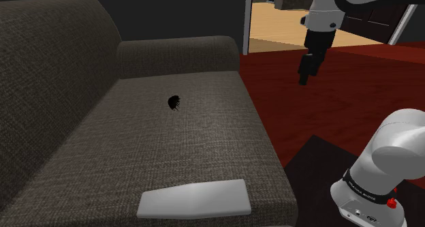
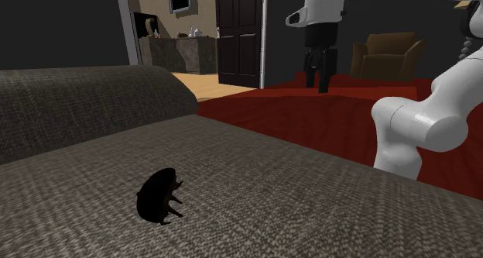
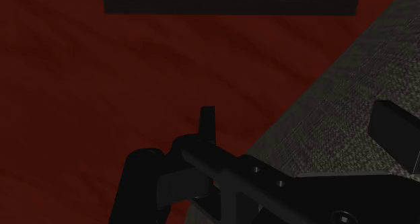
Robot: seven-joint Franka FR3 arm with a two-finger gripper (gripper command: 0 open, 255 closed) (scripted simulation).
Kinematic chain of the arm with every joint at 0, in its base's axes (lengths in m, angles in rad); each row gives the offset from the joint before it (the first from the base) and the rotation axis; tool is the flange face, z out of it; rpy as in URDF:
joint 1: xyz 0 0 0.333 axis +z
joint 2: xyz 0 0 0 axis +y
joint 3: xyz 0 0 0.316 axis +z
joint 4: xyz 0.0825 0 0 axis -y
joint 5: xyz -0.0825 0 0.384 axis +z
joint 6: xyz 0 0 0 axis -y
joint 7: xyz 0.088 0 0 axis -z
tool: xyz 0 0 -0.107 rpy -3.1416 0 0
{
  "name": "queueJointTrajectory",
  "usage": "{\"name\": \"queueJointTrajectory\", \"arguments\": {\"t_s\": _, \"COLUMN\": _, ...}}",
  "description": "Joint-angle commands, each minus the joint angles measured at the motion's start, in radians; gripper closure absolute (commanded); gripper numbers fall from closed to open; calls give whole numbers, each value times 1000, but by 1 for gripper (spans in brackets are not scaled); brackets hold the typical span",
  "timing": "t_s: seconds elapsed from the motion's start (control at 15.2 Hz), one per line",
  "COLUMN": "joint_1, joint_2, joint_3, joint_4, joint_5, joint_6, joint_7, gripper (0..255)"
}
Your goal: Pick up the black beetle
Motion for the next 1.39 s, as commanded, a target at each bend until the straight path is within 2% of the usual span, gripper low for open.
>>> {"name": "queueJointTrajectory", "arguments": {"t_s": 0.0, "joint_1": 0, "joint_2": 0, "joint_3": 0, "joint_4": 0, "joint_5": 0, "joint_6": 0, "joint_7": 0, "gripper": 0}}
{"name": "queueJointTrajectory", "arguments": {"t_s": 0.66, "joint_1": 44, "joint_2": 252, "joint_3": 182, "joint_4": 151, "joint_5": 109, "joint_6": 133, "joint_7": 213, "gripper": 0}}
{"name": "queueJointTrajectory", "arguments": {"t_s": 0.99, "joint_1": 52, "joint_2": 404, "joint_3": 266, "joint_4": 270, "joint_5": 121, "joint_6": 184, "joint_7": 320, "gripper": 0}}
{"name": "queueJointTrajectory", "arguments": {"t_s": 1.32, "joint_1": 58, "joint_2": 572, "joint_3": 345, "joint_4": 420, "joint_5": 97, "joint_6": 217, "joint_7": 434, "gripper": 0}}
